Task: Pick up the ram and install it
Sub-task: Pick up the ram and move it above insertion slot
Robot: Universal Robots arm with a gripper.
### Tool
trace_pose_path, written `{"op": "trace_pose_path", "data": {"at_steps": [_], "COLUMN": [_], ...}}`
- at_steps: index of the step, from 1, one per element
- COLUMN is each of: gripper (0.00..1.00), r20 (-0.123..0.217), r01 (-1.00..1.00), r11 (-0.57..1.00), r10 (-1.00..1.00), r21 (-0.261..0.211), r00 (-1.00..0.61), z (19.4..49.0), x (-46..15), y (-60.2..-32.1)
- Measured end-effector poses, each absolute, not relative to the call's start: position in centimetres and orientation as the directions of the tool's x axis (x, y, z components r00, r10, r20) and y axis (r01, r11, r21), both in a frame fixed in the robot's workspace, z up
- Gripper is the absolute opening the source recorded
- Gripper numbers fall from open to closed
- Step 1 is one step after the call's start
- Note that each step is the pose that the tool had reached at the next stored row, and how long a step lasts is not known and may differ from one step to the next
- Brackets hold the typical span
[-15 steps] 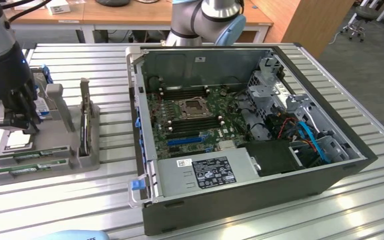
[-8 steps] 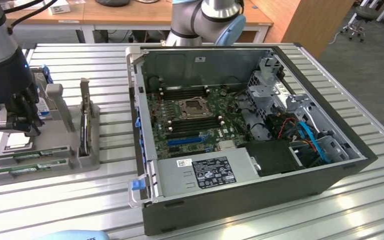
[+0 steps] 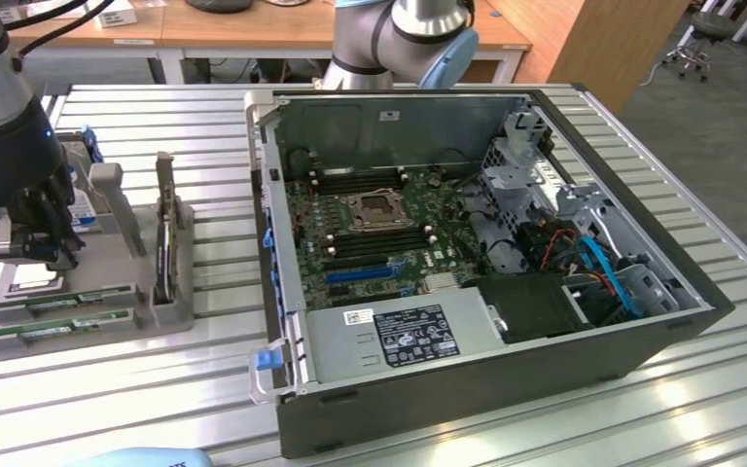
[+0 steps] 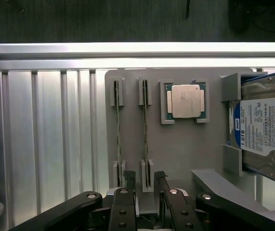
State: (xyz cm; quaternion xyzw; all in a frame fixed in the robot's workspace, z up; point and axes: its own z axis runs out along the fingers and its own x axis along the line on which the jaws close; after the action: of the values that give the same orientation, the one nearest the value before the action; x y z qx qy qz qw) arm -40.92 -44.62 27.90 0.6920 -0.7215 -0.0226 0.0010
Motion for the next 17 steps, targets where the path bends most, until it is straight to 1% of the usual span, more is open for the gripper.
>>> {"op": "trace_pose_path", "data": {"at_steps": [6,17], "gripper": [0.29,0.29], "r20": [-0.030,-0.030], "r01": [-0.999,-0.999], "r11": [0.041,0.041], "r10": [-0.999,-0.999], "r21": [0.034,0.034], "r00": [-0.042,-0.042], "z": [27.89,27.78], "x": [-40.95,-40.96], "y": [-45.22,-45.33]}}
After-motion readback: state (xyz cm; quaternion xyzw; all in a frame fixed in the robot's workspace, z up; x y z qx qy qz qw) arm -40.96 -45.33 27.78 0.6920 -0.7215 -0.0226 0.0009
